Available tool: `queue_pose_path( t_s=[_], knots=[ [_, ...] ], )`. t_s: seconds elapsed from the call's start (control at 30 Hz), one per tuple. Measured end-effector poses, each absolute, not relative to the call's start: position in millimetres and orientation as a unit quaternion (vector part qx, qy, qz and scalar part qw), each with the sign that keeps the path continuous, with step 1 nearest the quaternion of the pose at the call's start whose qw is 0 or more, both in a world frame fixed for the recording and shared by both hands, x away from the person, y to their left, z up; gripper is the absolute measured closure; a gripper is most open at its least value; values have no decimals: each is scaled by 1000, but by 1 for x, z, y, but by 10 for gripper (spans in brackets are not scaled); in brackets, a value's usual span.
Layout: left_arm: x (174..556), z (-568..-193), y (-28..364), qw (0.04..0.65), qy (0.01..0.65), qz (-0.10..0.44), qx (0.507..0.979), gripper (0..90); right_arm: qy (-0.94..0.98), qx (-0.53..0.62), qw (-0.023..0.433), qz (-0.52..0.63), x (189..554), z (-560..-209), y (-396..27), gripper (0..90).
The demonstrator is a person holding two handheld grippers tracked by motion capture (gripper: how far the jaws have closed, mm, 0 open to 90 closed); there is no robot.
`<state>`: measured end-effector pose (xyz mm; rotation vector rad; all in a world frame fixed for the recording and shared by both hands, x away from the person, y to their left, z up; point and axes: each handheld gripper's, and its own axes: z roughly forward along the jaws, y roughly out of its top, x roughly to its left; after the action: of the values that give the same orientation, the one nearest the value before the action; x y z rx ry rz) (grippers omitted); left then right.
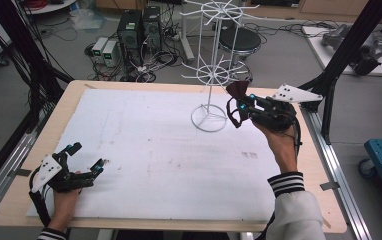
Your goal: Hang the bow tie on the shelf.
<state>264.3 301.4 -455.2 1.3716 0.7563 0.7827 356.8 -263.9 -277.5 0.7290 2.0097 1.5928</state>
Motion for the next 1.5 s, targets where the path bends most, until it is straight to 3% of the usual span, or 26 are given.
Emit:
queue_pose_path(
  t_s=[0.73, 1.2, 1.5],
  knots=[
    [265, -455, 302, 641, 333, 344, 600, 17, 685, 356, 286, 568, 384, -280, -289, 730],
    [265, -455, 302, 641, 334, 343, 600, 17, 652, 394, 329, 558, 400, -272, -291, 730],
    [265, -455, 302, 641, 333, 343, 600, 17, 648, 397, 333, 559, 410, -267, -285, 729]
  ],
)
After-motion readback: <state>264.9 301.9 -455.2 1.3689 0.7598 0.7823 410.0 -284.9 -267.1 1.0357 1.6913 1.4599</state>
